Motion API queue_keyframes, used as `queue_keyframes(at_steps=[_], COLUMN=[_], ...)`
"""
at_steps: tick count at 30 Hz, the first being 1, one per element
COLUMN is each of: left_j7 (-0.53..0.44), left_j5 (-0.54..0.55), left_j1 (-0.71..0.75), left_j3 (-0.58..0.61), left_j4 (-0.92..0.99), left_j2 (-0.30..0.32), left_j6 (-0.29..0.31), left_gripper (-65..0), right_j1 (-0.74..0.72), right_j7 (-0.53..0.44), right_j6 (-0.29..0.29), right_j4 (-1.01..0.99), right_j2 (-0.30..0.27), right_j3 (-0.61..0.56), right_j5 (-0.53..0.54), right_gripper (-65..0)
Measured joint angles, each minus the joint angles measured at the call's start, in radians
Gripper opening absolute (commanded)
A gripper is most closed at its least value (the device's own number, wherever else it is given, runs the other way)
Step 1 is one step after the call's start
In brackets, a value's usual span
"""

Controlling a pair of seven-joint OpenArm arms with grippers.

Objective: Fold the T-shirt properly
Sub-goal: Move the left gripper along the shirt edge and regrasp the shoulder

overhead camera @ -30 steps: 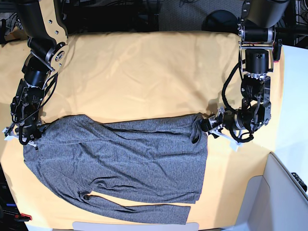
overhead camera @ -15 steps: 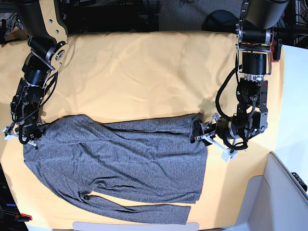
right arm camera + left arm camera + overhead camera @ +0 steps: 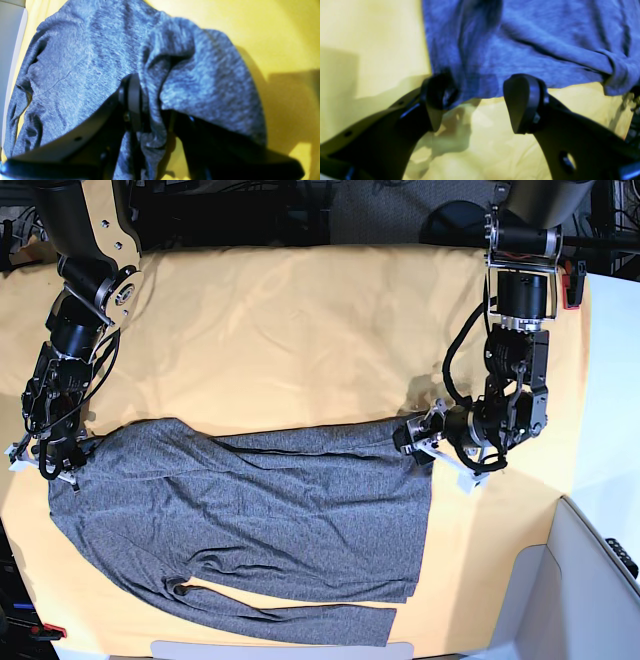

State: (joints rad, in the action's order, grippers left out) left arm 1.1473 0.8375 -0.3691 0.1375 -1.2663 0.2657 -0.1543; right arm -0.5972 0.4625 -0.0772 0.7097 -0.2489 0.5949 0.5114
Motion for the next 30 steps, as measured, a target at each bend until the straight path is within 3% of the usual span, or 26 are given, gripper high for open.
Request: queue_keyframes(at_steps=[4,15,20,30], left_j7=[-0.006,-0.026,-0.054,-0.121], left_j5=[-0.006,0.002,0.015,-0.001], left_j1=[0.019,0.053,0.079,0.069], left_j3=[0.000,0.000,0.000,0.085], left_j4=[-0.046,-0.052,-0.055,-0.058], left_j2=[0.024,0.015,0.045,0.016], left_j6=[-0.039,-0.041,-0.039,-0.048], left_gripper=[-24.0,-24.2,-24.2,-24.2], right_j1=[0.001,0.008,0.013,0.013], right_j7=[-0.001,-0.002,-0.003,-0.004], right_j6=[0.000,0.006,0.007,0.007], right_j4=[0.001,0.006,0.007,0.006], right_j2=[0.000,0.000,0.000,0.000], right_j3=[0.000,0.000,0.000,0.000], right_j5=[0.000,0.002,0.010,0.010], right_gripper=[-50.5,-50.5,-50.5,-50.5])
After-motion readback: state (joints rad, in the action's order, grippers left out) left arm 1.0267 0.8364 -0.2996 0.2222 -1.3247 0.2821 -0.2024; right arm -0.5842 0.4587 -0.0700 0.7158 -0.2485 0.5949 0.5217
